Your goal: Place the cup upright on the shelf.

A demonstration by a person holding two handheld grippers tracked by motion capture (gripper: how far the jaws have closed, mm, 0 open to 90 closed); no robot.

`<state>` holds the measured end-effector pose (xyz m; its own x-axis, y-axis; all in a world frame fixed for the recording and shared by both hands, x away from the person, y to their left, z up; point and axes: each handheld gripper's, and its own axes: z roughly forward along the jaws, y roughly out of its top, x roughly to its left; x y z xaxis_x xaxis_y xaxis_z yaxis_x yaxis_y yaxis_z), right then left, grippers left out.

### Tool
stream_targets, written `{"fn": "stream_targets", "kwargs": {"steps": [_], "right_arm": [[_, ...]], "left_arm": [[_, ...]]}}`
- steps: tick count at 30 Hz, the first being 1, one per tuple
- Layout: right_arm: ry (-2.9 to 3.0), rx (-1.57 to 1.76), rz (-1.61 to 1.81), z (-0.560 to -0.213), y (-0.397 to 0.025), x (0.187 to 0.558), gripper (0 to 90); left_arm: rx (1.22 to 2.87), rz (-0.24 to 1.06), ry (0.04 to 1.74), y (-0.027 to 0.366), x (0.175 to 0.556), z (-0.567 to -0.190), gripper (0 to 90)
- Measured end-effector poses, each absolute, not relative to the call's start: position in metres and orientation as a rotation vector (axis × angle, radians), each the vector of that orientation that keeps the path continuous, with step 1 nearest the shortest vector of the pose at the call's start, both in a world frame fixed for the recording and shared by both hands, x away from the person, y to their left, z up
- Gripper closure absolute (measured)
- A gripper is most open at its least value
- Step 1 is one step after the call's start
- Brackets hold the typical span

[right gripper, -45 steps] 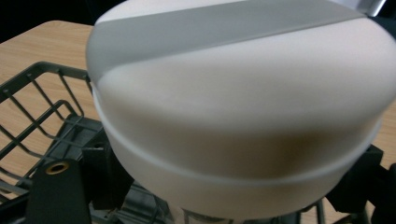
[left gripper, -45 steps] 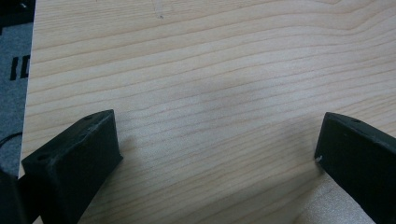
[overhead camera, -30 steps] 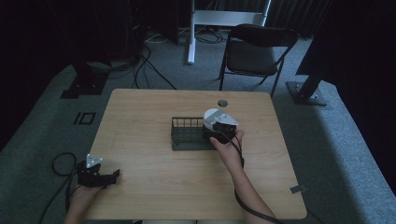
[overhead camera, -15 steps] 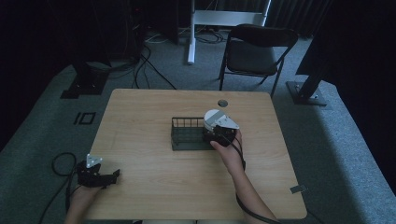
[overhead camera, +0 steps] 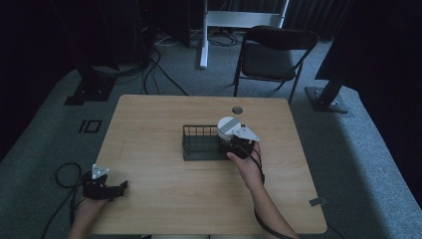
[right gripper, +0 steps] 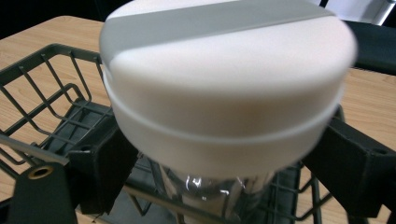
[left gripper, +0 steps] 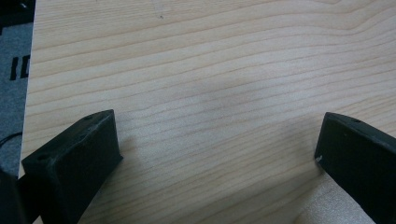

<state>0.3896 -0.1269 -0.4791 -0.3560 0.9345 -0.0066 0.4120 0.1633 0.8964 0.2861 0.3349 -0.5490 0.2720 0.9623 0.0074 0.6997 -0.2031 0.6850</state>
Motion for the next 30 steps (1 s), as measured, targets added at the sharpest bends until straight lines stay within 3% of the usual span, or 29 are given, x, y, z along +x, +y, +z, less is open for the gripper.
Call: {"fn": "stream_targets", "kwargs": {"steps": [30], "right_arm": [[1.862, 1.24, 1.17, -0.48, -0.159, 0.358, 13.0]], "left_arm": [[1.978, 0.6, 1.492, 0.335, 0.286, -0.549, 0.1]]}}
